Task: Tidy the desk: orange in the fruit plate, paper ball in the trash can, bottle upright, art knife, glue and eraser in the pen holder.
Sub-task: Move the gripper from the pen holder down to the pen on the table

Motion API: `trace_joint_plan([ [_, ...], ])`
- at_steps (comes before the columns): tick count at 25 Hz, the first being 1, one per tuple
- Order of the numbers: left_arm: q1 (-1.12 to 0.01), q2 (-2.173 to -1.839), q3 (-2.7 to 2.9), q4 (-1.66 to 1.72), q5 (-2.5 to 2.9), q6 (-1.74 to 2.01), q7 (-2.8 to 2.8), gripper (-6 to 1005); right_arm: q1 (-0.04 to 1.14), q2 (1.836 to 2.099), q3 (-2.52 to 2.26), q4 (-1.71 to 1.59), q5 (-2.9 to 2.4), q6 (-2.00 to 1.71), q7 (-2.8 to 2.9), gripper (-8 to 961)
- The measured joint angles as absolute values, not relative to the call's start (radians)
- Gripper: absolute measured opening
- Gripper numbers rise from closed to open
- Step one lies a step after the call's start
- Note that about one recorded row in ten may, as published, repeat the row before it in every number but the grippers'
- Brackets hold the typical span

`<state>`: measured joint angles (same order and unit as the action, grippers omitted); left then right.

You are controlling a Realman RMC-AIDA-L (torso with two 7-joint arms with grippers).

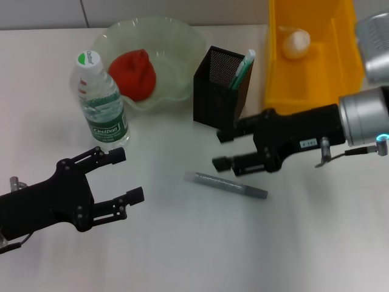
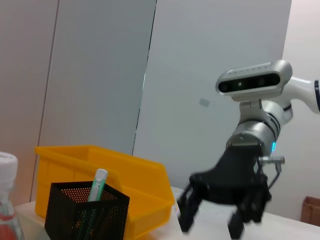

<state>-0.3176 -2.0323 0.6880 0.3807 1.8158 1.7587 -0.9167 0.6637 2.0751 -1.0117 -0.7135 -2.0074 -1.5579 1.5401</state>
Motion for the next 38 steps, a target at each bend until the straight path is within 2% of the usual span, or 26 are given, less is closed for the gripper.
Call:
trace_joint_plan([
  [7,-0.316,-2.035,0.689,0.387,1.818,1.758,-0.918,841,0.713,2.078,-1.119,-0.727,-2.110,-1.527,1.591,624],
  [17,-0.306,-2.040,0.689,0.387,1.818,1.763,-0.918,841,0.724,2.086,-1.263,-0.734,-2.111,-1.376,1.597,617],
  [32,-0.305,-2.043,0.684,0.387,1.818,1.770,-0.919,841,0.727,2.090,-1.341,-0.725,-2.098,-1.295,1.598,383],
  [38,-0.305,-2.043,0.683,0.387,1.818,1.774,-0.919,841,0.727,2.091,-1.384,-0.713,-2.078,-1.255,1.598,383],
])
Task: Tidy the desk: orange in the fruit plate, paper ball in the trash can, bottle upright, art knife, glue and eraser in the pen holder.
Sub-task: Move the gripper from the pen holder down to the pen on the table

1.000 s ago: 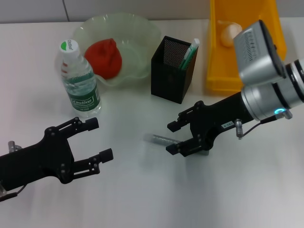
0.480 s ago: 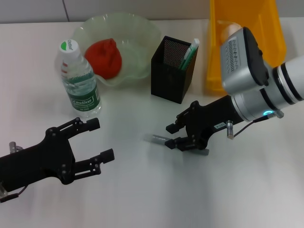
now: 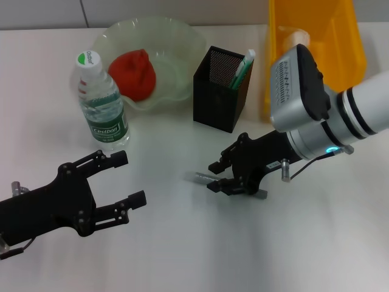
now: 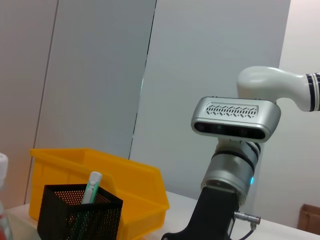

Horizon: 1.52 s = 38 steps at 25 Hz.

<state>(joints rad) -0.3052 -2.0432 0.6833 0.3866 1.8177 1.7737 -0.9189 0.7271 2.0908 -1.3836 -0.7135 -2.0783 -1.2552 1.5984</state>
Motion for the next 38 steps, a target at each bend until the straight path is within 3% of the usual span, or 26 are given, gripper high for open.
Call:
trace_joint_plan([
  [8,-0.305,-2.042,0.684,0.387,1.818,1.777,-0.919,841,0.727,2.091,-1.427,-0.705,-2.042,-1.212,1.598,319],
  [22,-0.305,-2.041,0.684,0.387,1.818,1.780,-0.917,841,0.782,2.083,-1.464,-0.716,-2.076,-1.233,1.693,319],
  [38,-0.293,-2.043,0.683,0.387,1.815,1.781,-0.909,841,0.972,2.086,-1.474,-0.768,-2.331,-1.384,1.959,303],
])
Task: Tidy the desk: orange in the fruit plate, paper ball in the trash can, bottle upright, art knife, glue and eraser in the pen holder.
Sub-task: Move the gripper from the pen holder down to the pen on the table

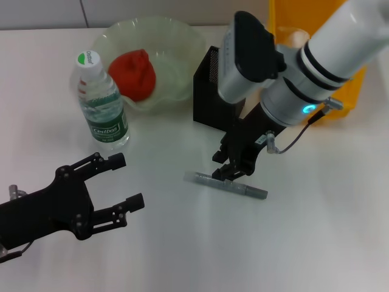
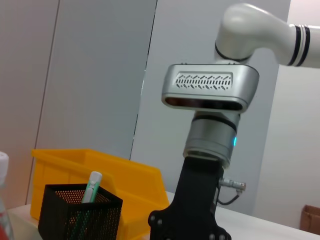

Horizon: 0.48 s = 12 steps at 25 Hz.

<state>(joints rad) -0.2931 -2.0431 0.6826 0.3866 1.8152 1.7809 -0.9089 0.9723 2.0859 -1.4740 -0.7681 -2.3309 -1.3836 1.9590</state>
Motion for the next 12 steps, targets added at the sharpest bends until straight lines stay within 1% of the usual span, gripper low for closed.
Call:
trace_joint_plan([
  [6,-0.293,-2.043,0.683,0.387,1.816,1.781,-0.908,841,1.037,2.089,-1.558,-0.755,-2.356,-1.393,2.042,293],
  [12,-0.293,-2.042,0.683,0.387,1.817,1.781,-0.908,841,1.060,2.093,-1.629,-0.746,-2.371,-1.372,2.095,282],
])
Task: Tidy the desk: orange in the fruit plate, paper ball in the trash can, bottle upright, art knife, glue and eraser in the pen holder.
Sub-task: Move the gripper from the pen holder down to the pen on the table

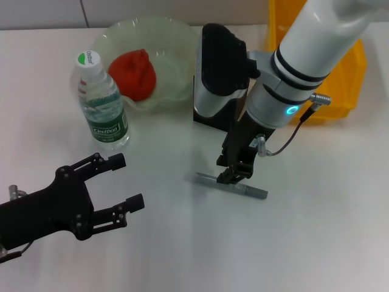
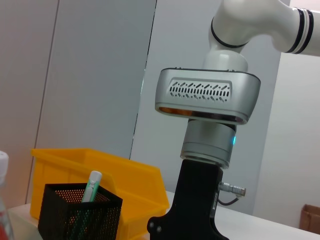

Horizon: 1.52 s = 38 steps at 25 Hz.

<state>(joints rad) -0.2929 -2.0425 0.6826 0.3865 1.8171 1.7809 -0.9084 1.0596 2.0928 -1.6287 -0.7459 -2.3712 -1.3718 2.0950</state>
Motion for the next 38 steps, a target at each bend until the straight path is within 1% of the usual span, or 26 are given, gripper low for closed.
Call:
trace_joint_plan([
  [22,-0.295,-2.043,0.683,0.386,1.818,1.781,-0.912,841,1.049,2.092,-1.788,-0.735,-2.290,-1.278,2.111,245],
  [38,-0.297,-2.043,0.681,0.387,1.815,1.781,-0.915,840,1.047,2.092,-1.821,-0.725,-2.276,-1.255,2.121,218],
])
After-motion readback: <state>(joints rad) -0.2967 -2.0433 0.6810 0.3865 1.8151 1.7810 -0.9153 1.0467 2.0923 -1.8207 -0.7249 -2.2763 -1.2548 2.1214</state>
